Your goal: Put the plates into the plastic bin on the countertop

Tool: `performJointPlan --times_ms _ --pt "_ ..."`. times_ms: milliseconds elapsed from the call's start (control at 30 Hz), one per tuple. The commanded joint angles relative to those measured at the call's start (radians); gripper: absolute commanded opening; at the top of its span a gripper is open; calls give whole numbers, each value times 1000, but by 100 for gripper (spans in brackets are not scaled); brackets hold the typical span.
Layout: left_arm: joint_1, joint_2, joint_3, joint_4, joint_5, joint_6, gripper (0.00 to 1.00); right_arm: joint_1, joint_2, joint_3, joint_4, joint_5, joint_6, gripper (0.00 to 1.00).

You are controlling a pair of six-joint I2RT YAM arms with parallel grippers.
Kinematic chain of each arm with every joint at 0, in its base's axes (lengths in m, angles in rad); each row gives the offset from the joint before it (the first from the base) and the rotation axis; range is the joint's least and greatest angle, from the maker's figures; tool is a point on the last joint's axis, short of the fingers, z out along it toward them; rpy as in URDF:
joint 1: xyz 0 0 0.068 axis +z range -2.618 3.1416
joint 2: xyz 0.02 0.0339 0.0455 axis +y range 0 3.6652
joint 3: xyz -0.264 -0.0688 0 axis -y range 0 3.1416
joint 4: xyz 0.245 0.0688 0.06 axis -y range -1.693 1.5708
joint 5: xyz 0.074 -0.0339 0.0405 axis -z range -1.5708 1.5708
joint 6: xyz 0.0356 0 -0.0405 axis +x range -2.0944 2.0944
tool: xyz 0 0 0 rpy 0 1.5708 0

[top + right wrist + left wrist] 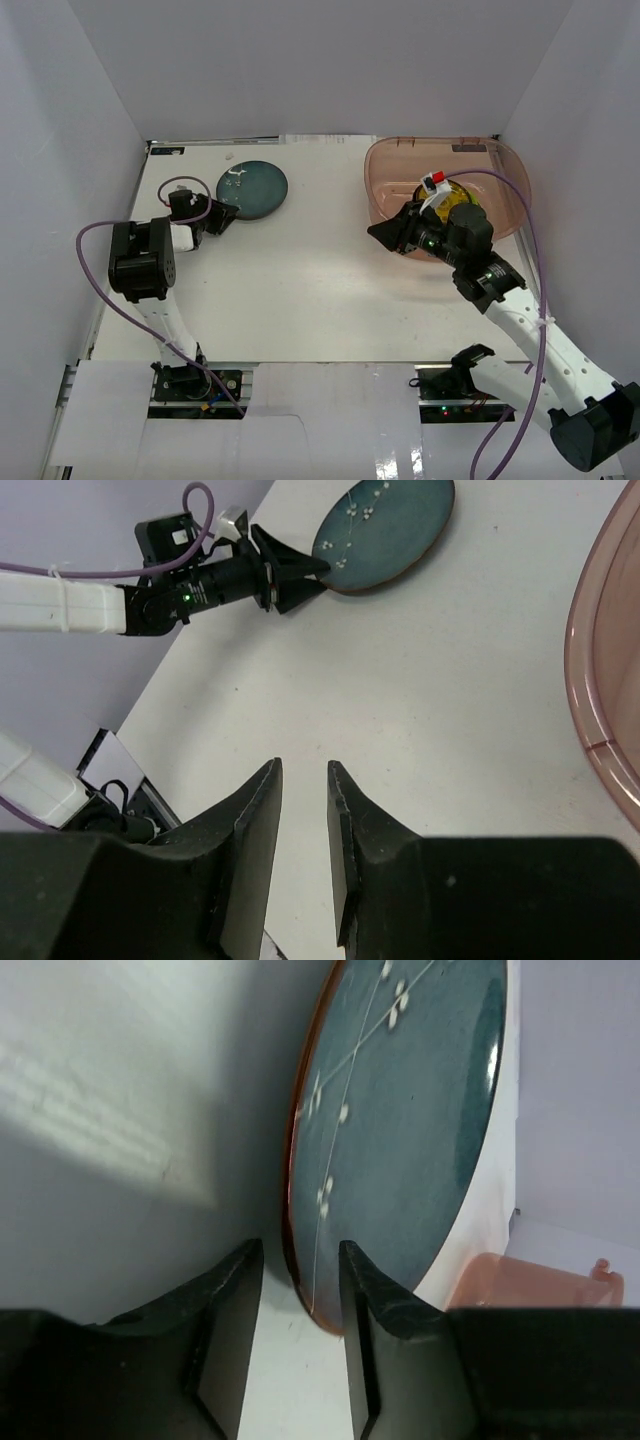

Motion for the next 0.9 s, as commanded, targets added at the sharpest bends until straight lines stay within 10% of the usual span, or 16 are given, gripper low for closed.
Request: performJointPlan --times_ms 0,167,267,533,867 --pt "18 57 31 80 22 -20 47 27 16 -24 51 30 -19 31" --pt "18 100 60 120 51 -30 0 83 95 -38 148 33 26 32" --pt "20 48 42 139 89 -34 0 135 172 -6 180 50 29 35" --pt "4 -376 -156 111 276 -94 0 195 417 126 243 76 47 100" --pt "-46 -808 -241 -122 483 -8 0 187 579 246 223 168 63 90"
